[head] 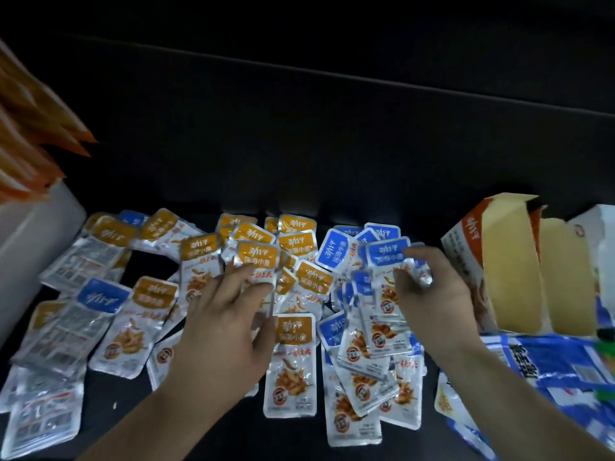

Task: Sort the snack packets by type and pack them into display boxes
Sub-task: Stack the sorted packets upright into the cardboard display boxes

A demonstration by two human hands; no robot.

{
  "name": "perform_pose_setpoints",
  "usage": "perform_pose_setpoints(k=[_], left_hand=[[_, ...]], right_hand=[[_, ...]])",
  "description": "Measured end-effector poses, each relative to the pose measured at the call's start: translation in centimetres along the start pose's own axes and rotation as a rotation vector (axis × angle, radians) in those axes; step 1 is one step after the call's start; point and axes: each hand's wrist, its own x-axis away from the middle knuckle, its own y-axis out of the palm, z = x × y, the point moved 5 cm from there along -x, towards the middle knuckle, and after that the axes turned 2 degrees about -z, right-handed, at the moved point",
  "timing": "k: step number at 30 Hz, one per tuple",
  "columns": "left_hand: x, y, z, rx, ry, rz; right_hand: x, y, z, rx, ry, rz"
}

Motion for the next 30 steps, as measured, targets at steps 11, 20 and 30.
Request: perform_pose_setpoints(k=[11, 20, 30], left_hand=[[2.0, -0.2, -0.5, 0.115, 0.001, -0.011], [5.3, -1.2, -3.4, 0.201, -0.055, -0.042], [10.3, -5.1, -11.7, -0.154, -0.350, 0.022]], right_hand=[[-0.2, 1.5, 1.3, 0.152, -0.083, -0.020], [4.1, 5.4, -5.0, 0.203, -0.337, -0.103], [11.4, 16.7, -11.5, 0.186, -0.557, -0.531]])
